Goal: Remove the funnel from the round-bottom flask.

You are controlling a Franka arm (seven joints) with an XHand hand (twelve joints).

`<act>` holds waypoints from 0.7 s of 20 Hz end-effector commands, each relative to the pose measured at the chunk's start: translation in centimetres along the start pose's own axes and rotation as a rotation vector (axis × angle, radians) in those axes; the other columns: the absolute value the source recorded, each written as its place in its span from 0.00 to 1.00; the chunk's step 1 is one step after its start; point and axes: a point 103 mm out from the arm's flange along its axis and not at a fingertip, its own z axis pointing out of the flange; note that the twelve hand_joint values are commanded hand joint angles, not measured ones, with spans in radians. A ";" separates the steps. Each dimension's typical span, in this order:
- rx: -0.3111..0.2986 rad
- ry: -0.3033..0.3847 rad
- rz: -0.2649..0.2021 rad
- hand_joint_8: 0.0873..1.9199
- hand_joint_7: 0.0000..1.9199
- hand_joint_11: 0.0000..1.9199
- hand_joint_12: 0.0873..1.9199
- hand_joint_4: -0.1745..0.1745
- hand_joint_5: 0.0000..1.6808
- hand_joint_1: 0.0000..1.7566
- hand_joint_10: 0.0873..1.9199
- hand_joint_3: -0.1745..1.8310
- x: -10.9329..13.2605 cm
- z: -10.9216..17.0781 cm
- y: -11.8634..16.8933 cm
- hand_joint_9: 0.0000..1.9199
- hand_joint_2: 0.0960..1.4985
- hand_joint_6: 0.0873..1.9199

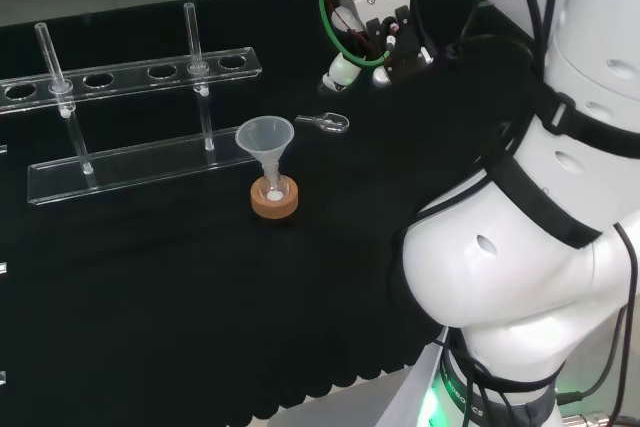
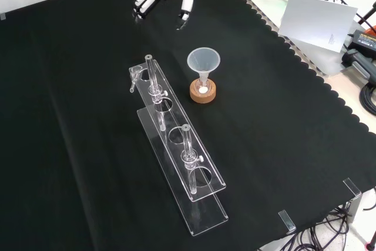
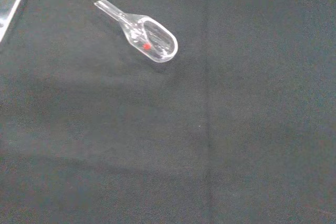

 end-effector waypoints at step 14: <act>0.077 0.090 -0.152 0.34 0.05 0.20 0.69 0.39 0.12 0.28 0.00 0.22 5.4 -1.5 -6.4 0.35 0.44 0.00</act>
